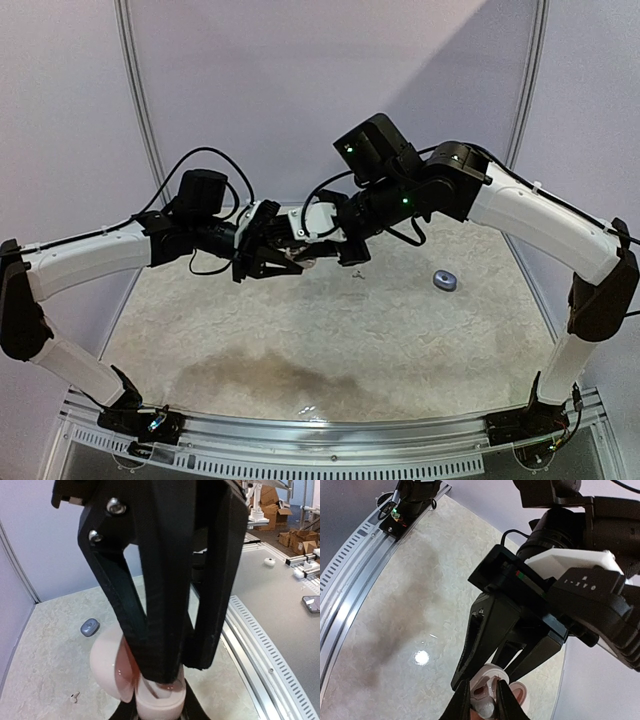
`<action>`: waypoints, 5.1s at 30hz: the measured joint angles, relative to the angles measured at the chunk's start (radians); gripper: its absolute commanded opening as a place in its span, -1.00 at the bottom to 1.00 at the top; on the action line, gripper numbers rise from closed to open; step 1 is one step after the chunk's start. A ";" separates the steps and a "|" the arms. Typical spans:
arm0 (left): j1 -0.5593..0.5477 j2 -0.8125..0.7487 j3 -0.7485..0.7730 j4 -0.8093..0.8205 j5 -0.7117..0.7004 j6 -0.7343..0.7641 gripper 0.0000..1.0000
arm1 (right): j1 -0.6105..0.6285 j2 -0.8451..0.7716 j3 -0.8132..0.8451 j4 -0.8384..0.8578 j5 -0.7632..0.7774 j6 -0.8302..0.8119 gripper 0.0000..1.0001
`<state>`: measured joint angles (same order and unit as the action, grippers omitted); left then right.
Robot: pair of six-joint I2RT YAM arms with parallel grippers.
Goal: Insert the wireless bluetooth earbuds into the charging case
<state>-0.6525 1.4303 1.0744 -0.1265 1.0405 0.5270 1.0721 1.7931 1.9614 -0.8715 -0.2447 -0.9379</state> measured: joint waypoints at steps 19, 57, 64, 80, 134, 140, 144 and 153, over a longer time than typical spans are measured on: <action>0.002 -0.032 -0.109 0.278 -0.245 -0.195 -1.00 | -0.012 -0.026 -0.110 0.193 0.180 0.466 -0.77; 0.008 -0.058 -0.181 0.558 -0.372 -0.477 -1.00 | -0.036 -0.291 -0.190 0.564 0.220 0.914 -0.01; 0.014 -0.068 -0.203 0.549 -0.467 -0.482 -1.00 | -0.199 -0.239 -0.171 0.422 0.456 1.289 0.04; 0.047 -0.115 -0.245 0.515 -0.535 -0.442 -1.00 | -0.343 0.352 -0.071 0.262 0.268 1.651 0.15; 0.236 -0.239 -0.440 0.737 -0.525 -0.492 -1.00 | -0.493 0.731 0.277 -0.185 -0.008 2.085 -0.19; 0.237 -0.240 -0.441 0.737 -0.525 -0.495 -1.00 | -0.495 0.729 0.269 -0.179 -0.011 2.078 -0.25; 0.238 -0.240 -0.441 0.737 -0.524 -0.495 -1.00 | -0.497 0.725 0.261 -0.180 0.004 2.078 -0.33; 0.239 -0.240 -0.441 0.735 -0.524 -0.496 -1.00 | -0.501 0.721 0.255 -0.180 0.027 2.097 -0.37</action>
<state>-0.4137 1.1908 0.6334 0.6090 0.5163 0.0315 0.5709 2.5145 2.2162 -1.0515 -0.2180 1.1591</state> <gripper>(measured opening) 0.192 0.319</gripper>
